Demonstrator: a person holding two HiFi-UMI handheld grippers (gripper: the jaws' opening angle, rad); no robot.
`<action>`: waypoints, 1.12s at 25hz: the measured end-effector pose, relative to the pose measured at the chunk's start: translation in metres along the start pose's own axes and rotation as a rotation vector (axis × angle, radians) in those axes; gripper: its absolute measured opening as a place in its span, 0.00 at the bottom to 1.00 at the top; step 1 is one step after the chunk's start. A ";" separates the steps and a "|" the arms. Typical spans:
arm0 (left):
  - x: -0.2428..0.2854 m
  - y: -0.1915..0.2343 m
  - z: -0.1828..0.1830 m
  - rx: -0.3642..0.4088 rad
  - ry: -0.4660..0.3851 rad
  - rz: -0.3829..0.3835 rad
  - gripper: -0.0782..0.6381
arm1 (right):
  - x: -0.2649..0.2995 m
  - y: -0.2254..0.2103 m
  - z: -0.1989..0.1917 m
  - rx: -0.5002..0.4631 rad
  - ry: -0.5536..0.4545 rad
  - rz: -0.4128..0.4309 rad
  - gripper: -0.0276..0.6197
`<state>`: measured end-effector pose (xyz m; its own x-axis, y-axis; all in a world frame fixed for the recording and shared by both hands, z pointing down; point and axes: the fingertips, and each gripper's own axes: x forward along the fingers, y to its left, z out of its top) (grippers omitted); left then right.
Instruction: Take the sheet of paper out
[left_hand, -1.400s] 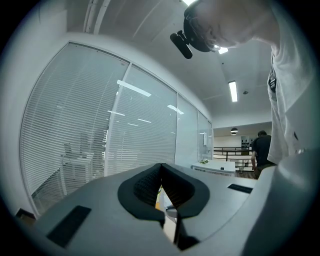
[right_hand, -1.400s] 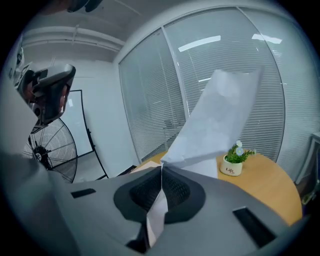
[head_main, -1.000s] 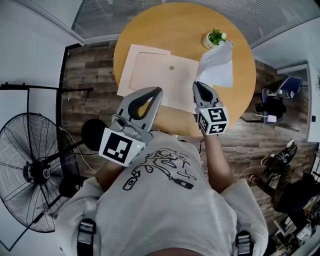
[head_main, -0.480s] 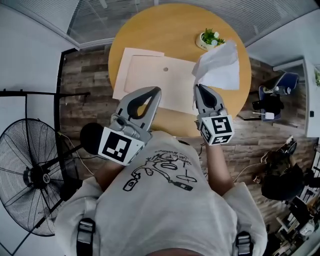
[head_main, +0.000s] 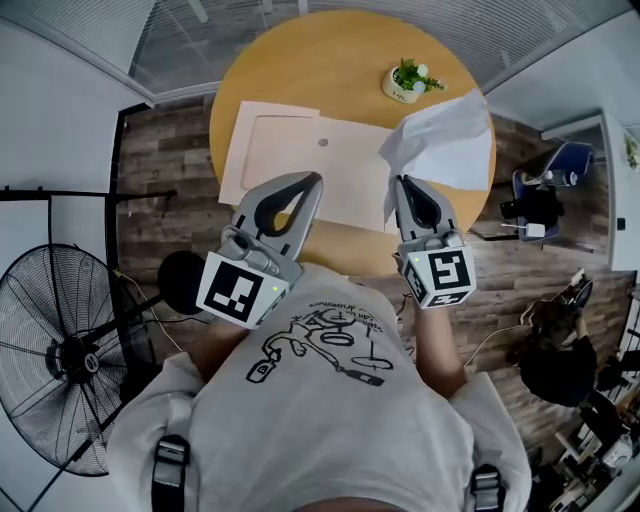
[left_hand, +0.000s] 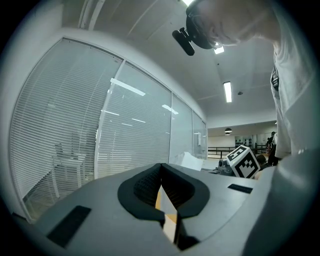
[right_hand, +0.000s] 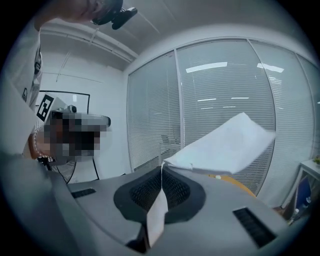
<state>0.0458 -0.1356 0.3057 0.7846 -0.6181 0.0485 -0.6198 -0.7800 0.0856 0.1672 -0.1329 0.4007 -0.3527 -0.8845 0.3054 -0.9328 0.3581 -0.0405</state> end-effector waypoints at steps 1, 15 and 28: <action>0.002 -0.001 -0.001 0.005 0.009 -0.002 0.14 | -0.003 -0.001 0.003 -0.003 -0.005 -0.001 0.06; 0.013 -0.011 -0.001 0.003 0.014 -0.024 0.14 | -0.039 0.000 0.039 -0.065 -0.052 -0.009 0.06; 0.021 -0.021 0.000 -0.005 0.017 -0.049 0.14 | -0.072 0.001 0.056 -0.086 -0.071 -0.019 0.06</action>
<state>0.0750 -0.1324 0.3051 0.8140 -0.5776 0.0609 -0.5808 -0.8087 0.0929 0.1874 -0.0857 0.3253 -0.3422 -0.9093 0.2367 -0.9308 0.3626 0.0473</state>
